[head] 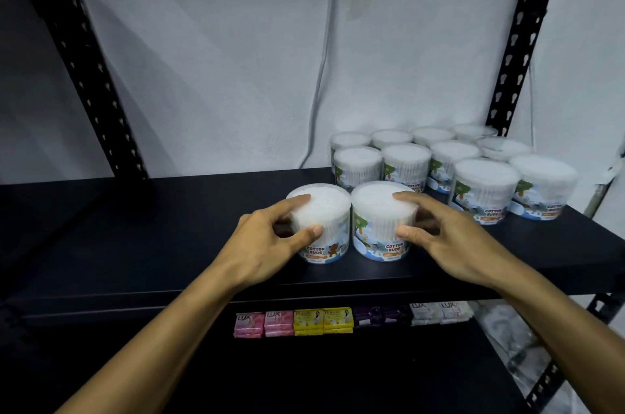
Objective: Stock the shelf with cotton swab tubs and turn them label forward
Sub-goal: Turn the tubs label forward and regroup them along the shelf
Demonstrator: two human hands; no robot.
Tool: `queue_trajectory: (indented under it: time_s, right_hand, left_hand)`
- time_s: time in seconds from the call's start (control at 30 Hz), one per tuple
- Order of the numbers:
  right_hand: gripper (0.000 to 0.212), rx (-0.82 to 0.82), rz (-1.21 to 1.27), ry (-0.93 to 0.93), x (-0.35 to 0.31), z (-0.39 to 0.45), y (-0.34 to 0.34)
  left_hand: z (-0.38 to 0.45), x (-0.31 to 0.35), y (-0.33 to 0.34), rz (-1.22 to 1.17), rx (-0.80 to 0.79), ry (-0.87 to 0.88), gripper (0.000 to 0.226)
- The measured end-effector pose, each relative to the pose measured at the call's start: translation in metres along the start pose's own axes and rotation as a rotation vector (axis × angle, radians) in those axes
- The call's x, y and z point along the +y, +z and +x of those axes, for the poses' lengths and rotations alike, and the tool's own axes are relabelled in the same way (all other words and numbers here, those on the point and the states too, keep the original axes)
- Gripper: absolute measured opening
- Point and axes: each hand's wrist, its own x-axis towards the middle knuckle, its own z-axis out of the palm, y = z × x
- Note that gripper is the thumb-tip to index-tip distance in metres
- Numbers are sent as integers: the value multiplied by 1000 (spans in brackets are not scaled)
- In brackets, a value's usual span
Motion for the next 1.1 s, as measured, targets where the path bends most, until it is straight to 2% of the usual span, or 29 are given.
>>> queue_trajectory:
  time_s: [0.47, 0.87, 1.1]
  right_hand:
    - [48, 70, -120, 109, 46, 23, -39]
    - [45, 183, -209, 140, 53, 31, -38]
    - [47, 192, -341, 119, 40, 29, -37]
  left_hand:
    - [43, 31, 52, -4, -33, 24, 59]
    - [59, 36, 64, 5, -37, 3, 60]
    - [64, 40, 68, 7, -27, -5, 61]
